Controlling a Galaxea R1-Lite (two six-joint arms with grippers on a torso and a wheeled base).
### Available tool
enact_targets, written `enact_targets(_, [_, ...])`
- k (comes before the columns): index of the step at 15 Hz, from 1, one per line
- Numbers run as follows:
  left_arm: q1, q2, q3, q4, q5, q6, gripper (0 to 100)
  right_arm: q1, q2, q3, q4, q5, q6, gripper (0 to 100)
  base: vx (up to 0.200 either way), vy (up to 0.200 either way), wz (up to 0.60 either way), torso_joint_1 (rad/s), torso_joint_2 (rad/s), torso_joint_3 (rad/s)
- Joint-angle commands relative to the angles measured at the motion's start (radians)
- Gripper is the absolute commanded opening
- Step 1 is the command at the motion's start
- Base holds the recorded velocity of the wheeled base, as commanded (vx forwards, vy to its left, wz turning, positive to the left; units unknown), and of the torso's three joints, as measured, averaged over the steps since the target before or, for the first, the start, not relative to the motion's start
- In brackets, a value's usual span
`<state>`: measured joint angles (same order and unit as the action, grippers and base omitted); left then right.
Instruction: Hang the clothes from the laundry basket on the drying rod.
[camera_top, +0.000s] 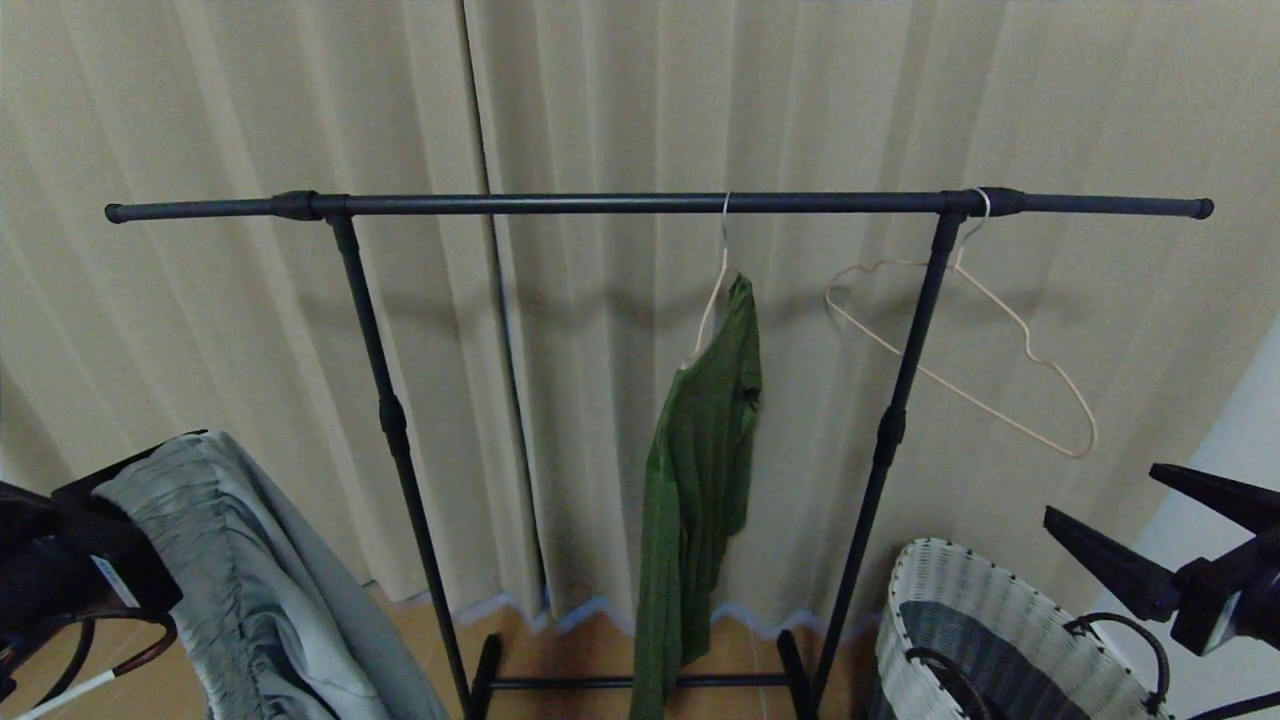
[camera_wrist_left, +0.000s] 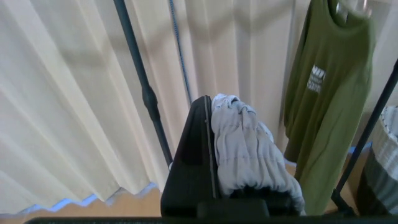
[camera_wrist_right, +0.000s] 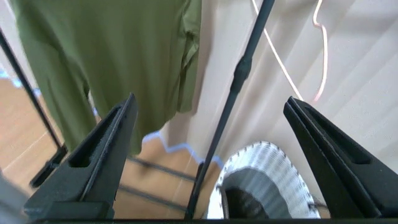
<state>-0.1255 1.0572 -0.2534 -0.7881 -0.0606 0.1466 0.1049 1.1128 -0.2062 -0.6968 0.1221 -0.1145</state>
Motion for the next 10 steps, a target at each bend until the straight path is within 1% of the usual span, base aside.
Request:
enact_targets(1, [0.003, -0.005, 0.006, 0.000, -0.001, -0.001, 0, 0.001, -0.018, 0.033, 0.002, 0.001, -0.002, 100, 0.000, 0.000, 0.00, 0.212, -0.50, -0.281])
enact_targets(3, [0.004, -0.005, 0.019, -0.002, -0.001, 0.005, 0, 0.001, -0.014, 0.028, 0.005, -0.001, -0.004, 100, 0.000, 0.000, 0.00, 0.232, -0.51, -0.288])
enact_targets(4, [0.006, -0.005, 0.019, -0.003, -0.001, 0.010, 0, 0.001, -0.011, 0.024, 0.007, -0.001, -0.005, 100, 0.000, 0.000, 0.00, 0.139, -0.32, -0.178])
enact_targets(7, [0.009, -0.028, 0.025, -0.005, -0.001, 0.014, 0, -0.001, 0.006, 0.017, 0.008, -0.006, -0.005, 100, 0.000, 0.000, 0.00, 0.054, -0.10, -0.061])
enact_targets(10, [0.009, -0.042, 0.031, -0.005, -0.001, 0.011, 0, 0.001, 0.009, -0.019, 0.010, -0.006, -0.005, 100, 0.000, 0.000, 0.00, 0.000, 0.00, 0.000])
